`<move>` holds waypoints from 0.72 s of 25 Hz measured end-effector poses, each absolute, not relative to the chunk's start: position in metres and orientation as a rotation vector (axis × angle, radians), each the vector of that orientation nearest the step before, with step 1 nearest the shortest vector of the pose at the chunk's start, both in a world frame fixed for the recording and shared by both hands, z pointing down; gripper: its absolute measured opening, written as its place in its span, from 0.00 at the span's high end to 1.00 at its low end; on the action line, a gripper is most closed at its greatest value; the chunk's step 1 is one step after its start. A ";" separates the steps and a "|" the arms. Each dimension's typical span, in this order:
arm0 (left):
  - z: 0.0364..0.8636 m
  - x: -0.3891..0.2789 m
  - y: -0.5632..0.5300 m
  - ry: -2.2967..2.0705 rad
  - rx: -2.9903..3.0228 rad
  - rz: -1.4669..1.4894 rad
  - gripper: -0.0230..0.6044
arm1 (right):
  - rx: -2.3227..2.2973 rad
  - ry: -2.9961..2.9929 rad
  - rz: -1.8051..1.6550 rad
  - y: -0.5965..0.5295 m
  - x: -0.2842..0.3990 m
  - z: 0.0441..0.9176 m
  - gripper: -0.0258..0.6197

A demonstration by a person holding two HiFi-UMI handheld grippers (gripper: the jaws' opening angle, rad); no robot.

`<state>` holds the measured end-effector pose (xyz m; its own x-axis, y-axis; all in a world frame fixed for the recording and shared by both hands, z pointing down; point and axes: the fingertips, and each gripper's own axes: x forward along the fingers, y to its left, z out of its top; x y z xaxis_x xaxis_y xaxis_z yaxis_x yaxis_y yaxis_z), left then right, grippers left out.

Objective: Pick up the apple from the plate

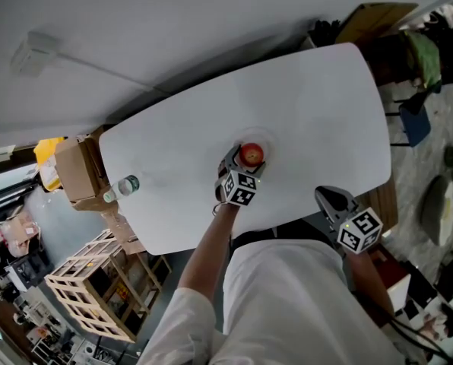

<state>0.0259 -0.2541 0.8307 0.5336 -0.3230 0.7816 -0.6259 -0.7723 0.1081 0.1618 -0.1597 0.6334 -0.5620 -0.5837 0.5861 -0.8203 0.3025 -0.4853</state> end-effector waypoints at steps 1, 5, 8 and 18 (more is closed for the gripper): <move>0.831 0.027 -0.254 -0.774 2.404 1.107 0.34 | 1.271 -2.273 1.123 -0.160 0.163 0.634 0.90; 0.834 0.033 -0.256 -0.755 2.422 1.088 0.34 | 1.263 -2.272 1.123 -0.161 0.164 0.635 0.90; 0.834 0.035 -0.258 -0.751 2.429 1.075 0.33 | 1.260 -2.273 1.126 -0.162 0.165 0.636 0.90; 0.824 0.041 -0.261 -0.756 2.405 0.967 0.33 | 1.244 -2.298 1.121 -0.160 0.176 0.636 0.90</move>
<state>0.0415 -0.2606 0.8243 0.6067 -0.3218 0.7269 -0.6278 -0.7549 0.1898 0.1764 -0.1602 0.6358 -0.5814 -0.5757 0.5749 -0.8075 0.3216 -0.4945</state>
